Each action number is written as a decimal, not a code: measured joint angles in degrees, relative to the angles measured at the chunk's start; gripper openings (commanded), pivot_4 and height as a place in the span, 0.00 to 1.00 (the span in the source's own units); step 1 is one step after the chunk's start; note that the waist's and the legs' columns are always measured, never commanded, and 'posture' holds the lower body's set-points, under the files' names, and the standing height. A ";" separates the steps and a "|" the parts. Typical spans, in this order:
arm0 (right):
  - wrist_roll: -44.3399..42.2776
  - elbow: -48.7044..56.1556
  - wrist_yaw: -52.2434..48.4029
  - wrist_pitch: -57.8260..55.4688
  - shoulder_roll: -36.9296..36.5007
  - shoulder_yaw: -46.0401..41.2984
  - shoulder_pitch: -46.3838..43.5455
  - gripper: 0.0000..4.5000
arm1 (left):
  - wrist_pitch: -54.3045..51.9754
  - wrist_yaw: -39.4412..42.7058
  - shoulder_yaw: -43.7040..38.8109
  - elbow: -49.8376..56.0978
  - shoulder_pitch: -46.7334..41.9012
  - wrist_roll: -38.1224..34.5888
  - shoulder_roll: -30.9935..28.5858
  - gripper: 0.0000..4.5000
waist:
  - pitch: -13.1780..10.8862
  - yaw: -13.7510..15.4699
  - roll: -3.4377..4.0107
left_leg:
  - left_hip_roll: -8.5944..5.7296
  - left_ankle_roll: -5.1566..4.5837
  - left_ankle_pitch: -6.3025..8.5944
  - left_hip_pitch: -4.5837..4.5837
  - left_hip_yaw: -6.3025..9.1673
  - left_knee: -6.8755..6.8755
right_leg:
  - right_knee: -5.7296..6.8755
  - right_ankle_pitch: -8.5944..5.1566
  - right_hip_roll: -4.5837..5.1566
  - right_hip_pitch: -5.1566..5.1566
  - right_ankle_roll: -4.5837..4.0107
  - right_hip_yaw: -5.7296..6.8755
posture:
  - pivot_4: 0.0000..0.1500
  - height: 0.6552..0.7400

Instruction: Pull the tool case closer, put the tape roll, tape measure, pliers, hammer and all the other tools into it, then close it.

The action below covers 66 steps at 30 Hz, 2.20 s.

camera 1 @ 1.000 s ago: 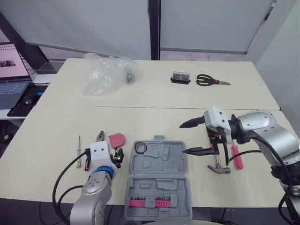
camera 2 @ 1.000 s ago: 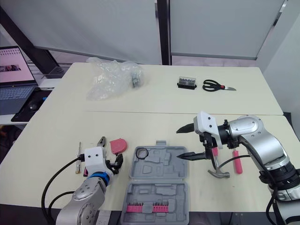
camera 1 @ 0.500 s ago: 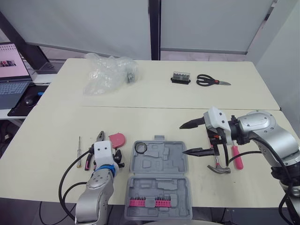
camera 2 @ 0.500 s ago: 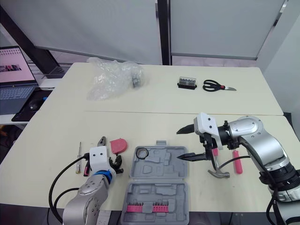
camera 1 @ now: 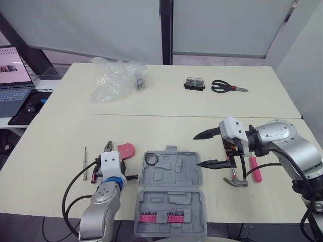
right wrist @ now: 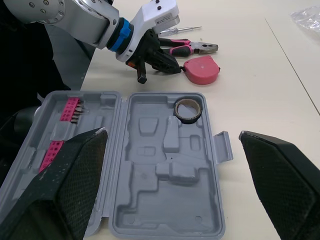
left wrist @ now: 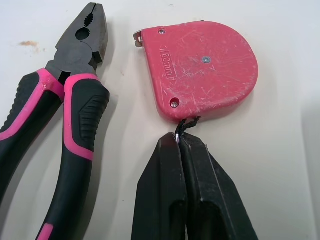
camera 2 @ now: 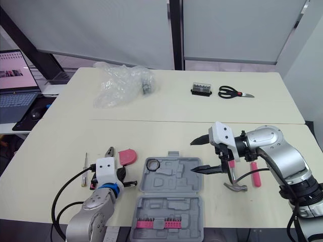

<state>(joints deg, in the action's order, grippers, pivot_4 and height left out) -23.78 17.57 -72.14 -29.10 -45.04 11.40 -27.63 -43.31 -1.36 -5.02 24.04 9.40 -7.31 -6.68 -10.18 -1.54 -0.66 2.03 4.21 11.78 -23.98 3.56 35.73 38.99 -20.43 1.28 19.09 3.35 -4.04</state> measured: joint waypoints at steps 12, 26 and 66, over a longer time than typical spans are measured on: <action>-0.10 0.79 -0.32 -0.23 -0.88 0.01 1.46 1.00 | 2.20 12.21 2.29 10.42 16.72 -0.40 -12.95 0.00 | -0.03 -0.28 -0.04 | 0.05 -0.01 0.02 0.03 -0.04 -0.03 | -0.02 -0.01 -0.01 0.03 -0.01 -0.05 | 1.00 1.00; -1.01 2.49 -1.29 -1.80 -1.14 0.81 1.02 1.00 | 4.97 17.00 -2.13 16.19 30.70 -0.70 -15.55 0.00 | -0.20 -0.36 -0.30 | 0.40 -0.01 0.08 0.04 -0.30 -0.04 | -0.05 -0.07 -0.18 0.11 -0.11 -0.09 | 1.00 1.00; -7.63 17.64 6.10 -4.37 2.58 -0.30 2.41 1.00 | 45.88 65.53 -27.49 -4.26 31.31 -14.27 -38.70 0.99 | -0.39 -0.24 -0.59 | 0.59 0.05 0.11 0.03 -0.37 -0.11 | -0.02 -0.14 -0.28 0.27 -0.26 -0.01 | 1.00 1.00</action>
<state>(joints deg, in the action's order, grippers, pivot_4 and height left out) -31.41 35.21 -66.04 -33.47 -42.45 11.11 -25.21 2.57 64.17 -32.51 19.78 40.71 -21.58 -45.37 -10.57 -1.78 -1.25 2.61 4.26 11.89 -23.95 3.19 35.62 38.98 -20.57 1.00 19.36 3.09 -4.05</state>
